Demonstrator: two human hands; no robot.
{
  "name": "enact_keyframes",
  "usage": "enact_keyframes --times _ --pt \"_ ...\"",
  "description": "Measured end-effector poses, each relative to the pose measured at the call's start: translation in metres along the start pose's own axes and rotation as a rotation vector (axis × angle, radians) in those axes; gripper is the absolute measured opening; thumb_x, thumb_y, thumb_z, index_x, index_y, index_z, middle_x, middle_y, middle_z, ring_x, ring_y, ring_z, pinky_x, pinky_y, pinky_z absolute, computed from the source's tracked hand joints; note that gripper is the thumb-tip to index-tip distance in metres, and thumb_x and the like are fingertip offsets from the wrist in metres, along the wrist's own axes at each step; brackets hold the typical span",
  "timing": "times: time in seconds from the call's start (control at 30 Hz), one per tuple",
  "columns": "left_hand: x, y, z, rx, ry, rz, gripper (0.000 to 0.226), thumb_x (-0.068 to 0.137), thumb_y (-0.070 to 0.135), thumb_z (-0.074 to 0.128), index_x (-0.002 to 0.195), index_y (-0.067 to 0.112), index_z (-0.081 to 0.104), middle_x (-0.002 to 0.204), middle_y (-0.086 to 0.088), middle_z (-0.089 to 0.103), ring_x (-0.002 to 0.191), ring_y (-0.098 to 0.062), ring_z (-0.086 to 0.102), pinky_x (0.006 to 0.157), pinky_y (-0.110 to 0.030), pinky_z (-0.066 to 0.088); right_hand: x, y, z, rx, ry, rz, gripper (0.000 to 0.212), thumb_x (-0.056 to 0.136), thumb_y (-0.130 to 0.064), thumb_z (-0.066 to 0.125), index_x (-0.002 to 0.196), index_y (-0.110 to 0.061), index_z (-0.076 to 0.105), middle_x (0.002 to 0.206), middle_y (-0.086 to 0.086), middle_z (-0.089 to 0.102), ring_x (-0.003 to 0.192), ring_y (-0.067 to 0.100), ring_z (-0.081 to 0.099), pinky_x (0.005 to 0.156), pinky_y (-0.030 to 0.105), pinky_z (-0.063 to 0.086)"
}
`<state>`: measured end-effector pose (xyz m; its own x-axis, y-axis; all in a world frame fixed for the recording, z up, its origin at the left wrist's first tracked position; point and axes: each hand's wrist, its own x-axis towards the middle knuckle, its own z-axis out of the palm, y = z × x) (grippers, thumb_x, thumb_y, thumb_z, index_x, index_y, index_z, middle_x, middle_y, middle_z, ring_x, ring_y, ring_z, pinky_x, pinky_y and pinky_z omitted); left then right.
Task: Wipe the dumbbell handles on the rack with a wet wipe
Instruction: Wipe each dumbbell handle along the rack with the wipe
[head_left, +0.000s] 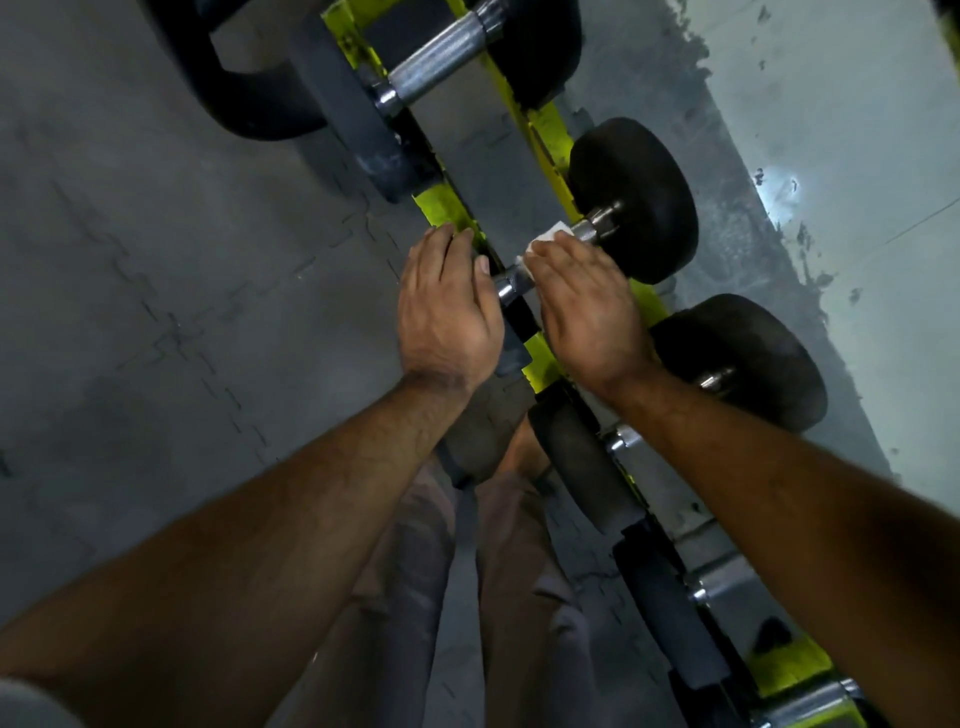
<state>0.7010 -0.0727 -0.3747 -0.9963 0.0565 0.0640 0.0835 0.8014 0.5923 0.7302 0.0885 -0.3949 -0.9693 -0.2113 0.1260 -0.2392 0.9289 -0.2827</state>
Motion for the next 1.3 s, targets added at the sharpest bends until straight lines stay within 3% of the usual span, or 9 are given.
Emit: enact_keyframes --times 0.13,0.3,0.43,0.6,0.73,0.9,1.03,1.2,1.3 --pt "0.0 -0.001 0.0 0.0 -0.021 0.005 0.042 0.1 0.022 0.037 0.123 -0.004 0.06 0.131 -0.021 0.058 0.125 -0.034 0.051 0.11 -0.047 0.039 0.018 0.003 0.001 -0.104 -0.006 -0.002 0.03 0.095 -0.016 0.053 0.121 -0.009 0.067 0.115 0.013 0.064 0.11 0.036 0.059 0.1 0.045 0.042" --pt "0.0 -0.001 0.0 -0.007 -0.01 0.005 0.042 0.1 0.022 0.037 0.123 -0.004 0.061 0.131 -0.022 0.058 0.125 -0.034 0.052 0.109 -0.048 0.04 0.014 0.015 0.006 -0.062 -0.045 -0.096 0.032 0.1 -0.017 0.048 0.126 -0.005 0.064 0.137 0.016 0.06 0.134 0.033 0.049 0.118 0.047 0.031" --pt "0.0 -0.002 0.001 -0.005 -0.014 0.013 0.042 0.101 0.023 0.037 0.123 -0.004 0.061 0.13 -0.021 0.059 0.125 -0.034 0.052 0.11 -0.048 0.039 0.013 0.021 0.003 -0.067 -0.064 -0.168 0.038 0.104 -0.022 0.046 0.134 -0.003 0.06 0.137 0.014 0.06 0.132 0.033 0.052 0.117 0.048 0.033" --pt "0.001 -0.001 -0.001 0.005 -0.035 -0.005 0.043 0.1 0.024 0.036 0.124 -0.003 0.061 0.131 -0.02 0.058 0.126 -0.034 0.051 0.11 -0.047 0.038 0.001 0.016 0.0 -0.037 -0.08 -0.07 0.047 0.102 -0.022 0.044 0.143 0.001 0.05 0.149 0.019 0.049 0.143 0.036 0.039 0.12 0.05 0.027" --pt "0.002 -0.003 -0.001 -0.011 -0.036 0.012 0.042 0.1 0.023 0.037 0.123 -0.004 0.06 0.13 -0.021 0.058 0.125 -0.034 0.051 0.107 -0.05 0.04 -0.004 0.008 0.009 0.002 -0.23 -0.272 0.059 0.093 -0.016 0.047 0.149 -0.001 0.042 0.156 0.017 0.04 0.147 0.035 0.032 0.124 0.047 0.019" --pt "0.001 -0.003 0.0 -0.005 -0.023 0.025 0.04 0.1 0.021 0.038 0.122 -0.004 0.06 0.128 -0.021 0.058 0.123 -0.035 0.052 0.107 -0.051 0.041 -0.011 0.026 0.011 -0.093 -0.033 -0.122 0.049 0.1 -0.01 0.044 0.147 0.004 0.043 0.153 0.023 0.043 0.144 0.04 0.037 0.12 0.053 0.027" --pt "0.005 -0.006 0.0 0.008 -0.039 0.037 0.041 0.101 0.022 0.035 0.122 -0.004 0.06 0.128 -0.022 0.058 0.122 -0.035 0.052 0.108 -0.05 0.039 -0.022 0.006 0.024 0.025 -0.19 -0.343 0.052 0.1 -0.012 0.039 0.15 -0.001 0.04 0.156 0.018 0.039 0.148 0.036 0.031 0.121 0.05 0.026" --pt "0.002 -0.001 0.0 0.012 -0.051 0.004 0.046 0.101 0.026 0.032 0.125 -0.002 0.06 0.132 -0.019 0.058 0.126 -0.032 0.051 0.111 -0.048 0.037 -0.013 0.024 0.018 -0.079 -0.018 -0.093 0.052 0.098 -0.007 0.047 0.149 0.002 0.041 0.156 0.02 0.039 0.147 0.038 0.033 0.12 0.051 0.027" --pt "0.002 -0.001 -0.001 0.022 -0.051 0.0 0.045 0.101 0.025 0.032 0.125 -0.002 0.06 0.132 -0.019 0.058 0.126 -0.032 0.051 0.111 -0.048 0.037 -0.018 0.007 0.03 -0.027 -0.054 -0.246 0.05 0.102 -0.009 0.034 0.15 0.001 0.038 0.157 0.02 0.037 0.148 0.037 0.032 0.121 0.05 0.025"
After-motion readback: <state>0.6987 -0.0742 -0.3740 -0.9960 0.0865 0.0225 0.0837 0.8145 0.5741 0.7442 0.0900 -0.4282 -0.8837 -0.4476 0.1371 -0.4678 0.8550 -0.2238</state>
